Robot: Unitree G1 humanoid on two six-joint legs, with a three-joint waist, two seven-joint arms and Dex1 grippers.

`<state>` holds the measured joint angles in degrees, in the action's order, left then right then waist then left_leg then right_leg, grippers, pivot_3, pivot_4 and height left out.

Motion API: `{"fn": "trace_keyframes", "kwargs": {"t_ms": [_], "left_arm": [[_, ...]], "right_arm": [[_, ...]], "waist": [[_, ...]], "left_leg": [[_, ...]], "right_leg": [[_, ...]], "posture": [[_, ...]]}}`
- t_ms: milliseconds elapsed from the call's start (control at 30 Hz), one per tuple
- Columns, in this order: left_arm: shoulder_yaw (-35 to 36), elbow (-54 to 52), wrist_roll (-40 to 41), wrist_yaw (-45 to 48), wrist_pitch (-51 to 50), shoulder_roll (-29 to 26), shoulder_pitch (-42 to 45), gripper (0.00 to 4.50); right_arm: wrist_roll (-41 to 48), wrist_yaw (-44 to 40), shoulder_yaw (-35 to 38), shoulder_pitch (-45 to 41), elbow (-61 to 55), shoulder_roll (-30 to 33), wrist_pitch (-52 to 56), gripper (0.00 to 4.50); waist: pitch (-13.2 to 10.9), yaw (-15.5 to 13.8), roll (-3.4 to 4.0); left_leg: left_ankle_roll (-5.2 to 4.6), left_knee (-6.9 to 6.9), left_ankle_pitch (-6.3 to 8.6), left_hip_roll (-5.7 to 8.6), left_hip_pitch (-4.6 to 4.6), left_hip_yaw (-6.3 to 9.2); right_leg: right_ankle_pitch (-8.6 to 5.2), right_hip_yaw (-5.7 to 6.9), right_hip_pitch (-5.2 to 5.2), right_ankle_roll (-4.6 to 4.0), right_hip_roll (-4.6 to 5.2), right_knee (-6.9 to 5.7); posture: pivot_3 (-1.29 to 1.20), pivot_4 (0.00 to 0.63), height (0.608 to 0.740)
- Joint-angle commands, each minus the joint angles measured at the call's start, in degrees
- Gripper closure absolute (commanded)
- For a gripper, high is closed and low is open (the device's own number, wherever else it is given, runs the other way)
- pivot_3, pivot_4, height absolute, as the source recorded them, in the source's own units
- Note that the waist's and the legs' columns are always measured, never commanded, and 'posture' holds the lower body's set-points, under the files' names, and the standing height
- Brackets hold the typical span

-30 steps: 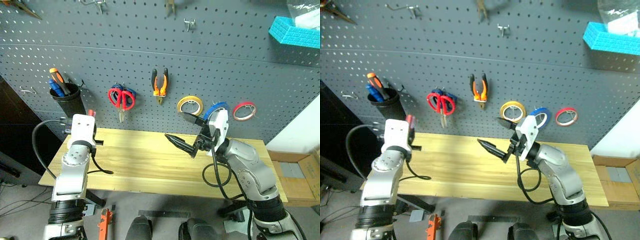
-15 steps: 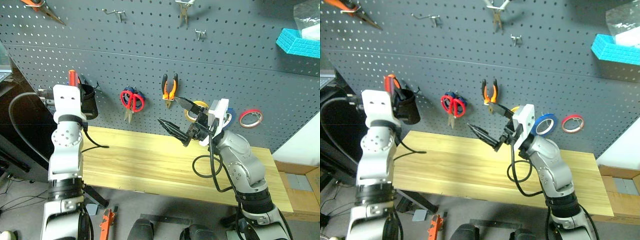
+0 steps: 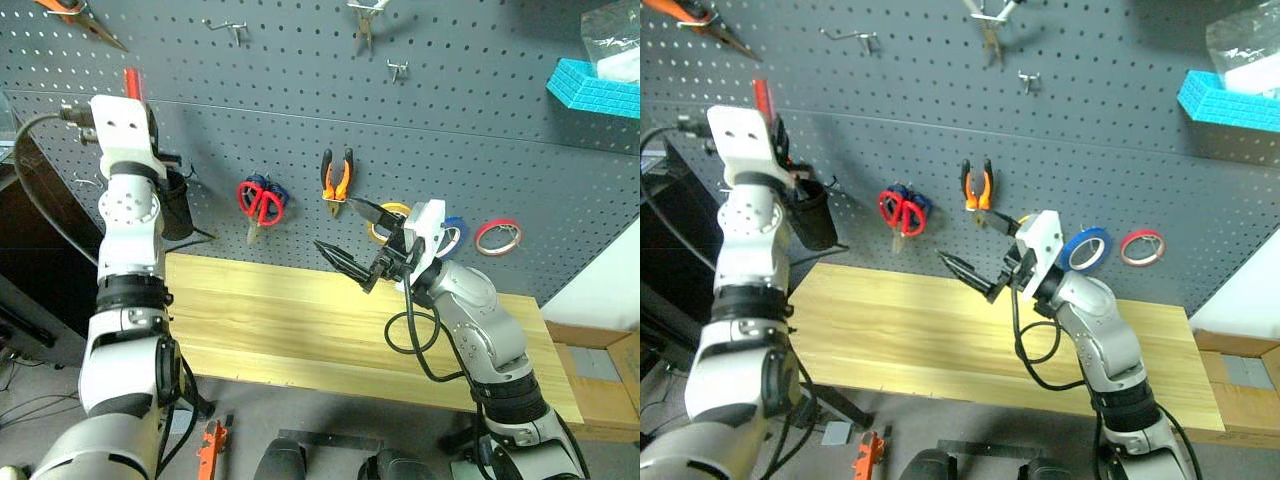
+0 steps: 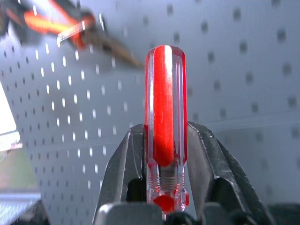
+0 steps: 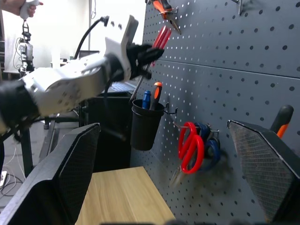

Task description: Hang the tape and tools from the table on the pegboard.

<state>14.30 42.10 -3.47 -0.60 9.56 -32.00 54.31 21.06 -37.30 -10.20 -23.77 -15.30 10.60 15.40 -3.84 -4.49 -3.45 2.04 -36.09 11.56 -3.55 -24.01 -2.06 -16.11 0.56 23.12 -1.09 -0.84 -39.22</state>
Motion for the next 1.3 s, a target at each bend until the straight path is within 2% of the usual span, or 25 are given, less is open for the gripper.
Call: {"fn": "trace_keyframes", "kwargs": {"t_ms": [33, 300, 533, 900, 1200, 1300], "left_arm": [[-0.31, 3.68, -0.11, -0.42, 3.93, -1.68, 3.47, 3.67], [-0.50, 16.90, -0.05, -0.76, 9.56, -4.61, 9.28, 3.67], [-1.46, 23.55, -0.50, -0.56, 11.42, -5.68, 13.15, 3.67], [-1.30, 24.84, 0.67, 0.48, 11.34, -5.47, 14.79, 3.67], [-1.42, 25.30, 0.50, 1.09, 11.18, -5.88, 15.49, 3.67], [-1.43, 25.27, 0.48, 1.50, 11.24, -5.91, 15.26, 3.67]], "right_arm": [[0.18, 0.12, 0.62, -0.79, -1.64, 0.47, -0.24, 0.00], [0.27, 0.76, 0.29, -2.39, -0.82, -0.25, 0.52, 0.00], [0.10, 0.47, 0.58, -3.01, 0.16, -0.19, 0.31, 0.00], [0.85, 1.60, 0.98, -2.39, -1.92, 0.43, 2.45, 0.00], [1.20, 2.51, 0.86, -0.59, -4.10, 0.84, 3.62, 0.00], [1.21, 2.84, 0.66, 0.04, -5.09, 0.91, 4.09, 0.00]], "waist": [[0.00, 0.13, 0.00], [-0.01, 0.20, 0.00], [-0.04, 0.10, 0.03], [-0.64, 0.30, 0.33], [-1.95, 0.34, 0.60], [-2.58, 0.39, 0.63]], "left_leg": [[0.00, 0.00, 0.00, 0.00, 0.00, -0.02], [0.01, -0.09, 0.00, 0.02, 0.04, -0.08], [0.00, -0.20, 0.00, 0.02, 0.04, -0.08], [0.00, -0.25, 0.00, 0.01, 0.09, -0.07], [0.00, -0.28, 0.00, 0.02, 0.11, -0.02], [0.00, -0.32, -0.01, 0.02, 0.11, -0.02]], "right_leg": [[0.00, -0.01, 0.01, 0.00, 0.00, -0.02], [-0.01, 0.01, 0.05, -0.01, -0.07, -0.23], [-0.02, 0.03, 0.05, -0.02, -0.07, -0.34], [-0.11, 0.02, 0.05, -0.15, -0.07, -0.53], [-0.19, 0.05, 0.05, -0.23, -0.08, -0.67], [-0.21, 0.05, 0.05, -0.20, -0.08, -0.70]], "posture": [[0.14, 0.000, 0.740], [0.14, 0.031, 0.740], [0.15, 0.053, 0.740], [0.14, 0.113, 0.740], [0.15, 0.135, 0.740], [0.15, 0.158, 0.740]]}}
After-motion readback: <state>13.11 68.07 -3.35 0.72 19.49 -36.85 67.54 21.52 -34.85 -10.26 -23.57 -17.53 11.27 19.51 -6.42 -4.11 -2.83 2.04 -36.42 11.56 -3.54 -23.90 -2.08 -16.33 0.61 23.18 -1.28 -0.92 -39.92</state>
